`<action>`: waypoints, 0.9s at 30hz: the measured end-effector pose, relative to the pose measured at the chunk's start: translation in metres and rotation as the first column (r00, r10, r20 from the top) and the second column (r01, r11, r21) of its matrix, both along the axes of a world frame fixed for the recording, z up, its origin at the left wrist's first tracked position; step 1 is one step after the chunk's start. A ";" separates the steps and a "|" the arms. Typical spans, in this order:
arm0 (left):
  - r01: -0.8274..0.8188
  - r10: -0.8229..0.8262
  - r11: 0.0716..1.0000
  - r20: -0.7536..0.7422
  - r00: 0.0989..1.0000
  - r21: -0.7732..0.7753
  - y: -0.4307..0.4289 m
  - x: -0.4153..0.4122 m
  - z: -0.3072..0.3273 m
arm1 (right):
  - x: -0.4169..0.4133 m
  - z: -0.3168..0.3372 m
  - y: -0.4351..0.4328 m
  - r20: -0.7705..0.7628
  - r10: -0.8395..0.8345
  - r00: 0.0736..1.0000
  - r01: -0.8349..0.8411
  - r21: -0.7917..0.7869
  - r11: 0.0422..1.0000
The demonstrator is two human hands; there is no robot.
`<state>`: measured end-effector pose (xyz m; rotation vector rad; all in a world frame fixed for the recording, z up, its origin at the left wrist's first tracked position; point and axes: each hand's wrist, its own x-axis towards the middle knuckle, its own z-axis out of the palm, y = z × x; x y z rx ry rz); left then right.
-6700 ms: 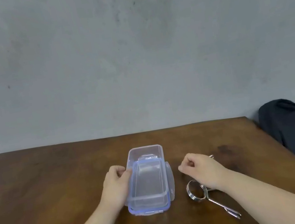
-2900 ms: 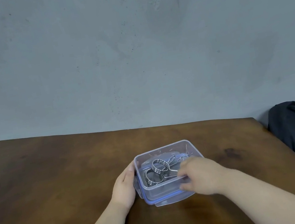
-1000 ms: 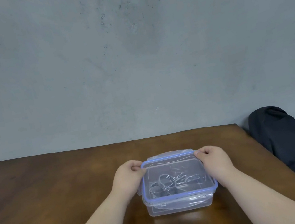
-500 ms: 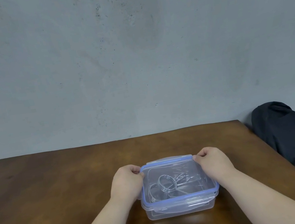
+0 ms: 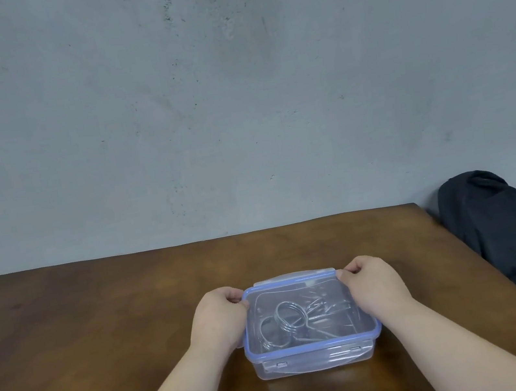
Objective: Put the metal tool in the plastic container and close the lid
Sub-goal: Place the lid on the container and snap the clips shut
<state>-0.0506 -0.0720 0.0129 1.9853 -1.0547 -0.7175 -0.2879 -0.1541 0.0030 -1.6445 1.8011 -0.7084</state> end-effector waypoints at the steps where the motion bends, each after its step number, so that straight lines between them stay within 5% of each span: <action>1: -0.003 0.003 1.000 0.001 1.000 0.002 -0.001 0.000 0.000 | 0.000 0.000 0.000 -0.004 -0.003 1.000 0.003 -0.001 1.000; 9: 0.043 -0.044 0.994 0.009 0.999 0.099 -0.005 -0.003 0.006 | 0.002 -0.002 0.003 0.107 -0.015 0.994 0.012 0.027 1.000; 16: 0.101 -0.084 0.994 -0.283 0.955 0.046 -0.011 -0.008 -0.009 | 0.001 -0.011 -0.002 0.296 0.077 0.952 -0.114 0.109 0.988; 20: 0.044 -0.074 0.996 -0.502 0.861 -0.072 -0.003 -0.013 -0.012 | -0.002 -0.022 -0.004 0.492 0.063 0.868 -0.180 0.192 0.965; 23: 0.009 -0.098 0.991 -0.661 0.744 -0.137 0.003 -0.016 -0.010 | -0.005 -0.029 -0.003 0.720 -0.003 0.694 -0.201 0.197 0.959; 27: 0.012 -0.138 0.986 -0.777 0.614 -0.166 0.002 -0.013 -0.017 | -0.005 -0.034 -0.004 0.794 -0.005 0.608 -0.233 0.185 0.955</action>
